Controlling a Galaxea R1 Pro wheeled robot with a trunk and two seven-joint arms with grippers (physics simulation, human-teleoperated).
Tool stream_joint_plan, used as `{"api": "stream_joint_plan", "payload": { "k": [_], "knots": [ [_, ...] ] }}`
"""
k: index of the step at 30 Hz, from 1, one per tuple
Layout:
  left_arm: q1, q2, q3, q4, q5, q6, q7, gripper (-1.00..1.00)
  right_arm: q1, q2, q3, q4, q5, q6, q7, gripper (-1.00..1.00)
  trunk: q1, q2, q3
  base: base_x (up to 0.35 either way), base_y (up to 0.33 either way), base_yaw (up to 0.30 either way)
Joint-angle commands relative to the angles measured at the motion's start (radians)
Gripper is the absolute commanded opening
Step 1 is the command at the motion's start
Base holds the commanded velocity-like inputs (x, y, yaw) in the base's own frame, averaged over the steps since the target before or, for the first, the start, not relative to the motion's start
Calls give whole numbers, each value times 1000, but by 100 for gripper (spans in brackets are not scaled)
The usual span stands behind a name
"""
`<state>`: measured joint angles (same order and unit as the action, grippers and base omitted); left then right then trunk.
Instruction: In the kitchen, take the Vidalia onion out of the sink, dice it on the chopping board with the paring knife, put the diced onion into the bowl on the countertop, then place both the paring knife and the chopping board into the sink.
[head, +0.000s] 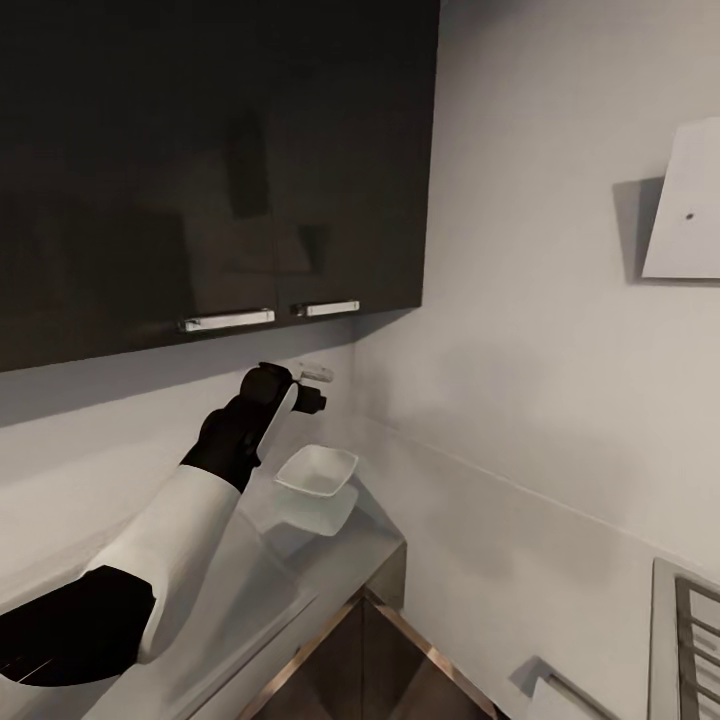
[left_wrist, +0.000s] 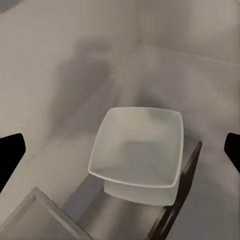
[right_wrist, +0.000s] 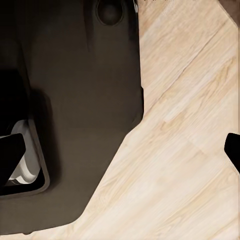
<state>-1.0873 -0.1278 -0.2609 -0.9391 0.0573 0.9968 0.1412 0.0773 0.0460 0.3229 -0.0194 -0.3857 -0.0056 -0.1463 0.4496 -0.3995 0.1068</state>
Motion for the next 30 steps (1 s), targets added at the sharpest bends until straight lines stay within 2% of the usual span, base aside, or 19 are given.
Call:
{"api": "stream_joint_plan", "payload": {
  "k": [1, 17, 30],
  "knots": [
    [0, 0, -2, -1, 6, 3, 8, 100, 1, 0, 8, -2, -10, -1, -4, 100, 0, -1, 0, 31, -30, 0],
    [0, 14, -1, 11, 6, 3, 8, 100, 1, 1, 11, -2, -9, -1, -4, 100, 0, -1, 0, 6, -5, 0],
    [0, 14, -2, 12, 7, 3, 8, 100, 1, 2, 12, -2, -6, -1, -4, 100, 0, -1, 0, 101, -47, 0]
  ]
}}
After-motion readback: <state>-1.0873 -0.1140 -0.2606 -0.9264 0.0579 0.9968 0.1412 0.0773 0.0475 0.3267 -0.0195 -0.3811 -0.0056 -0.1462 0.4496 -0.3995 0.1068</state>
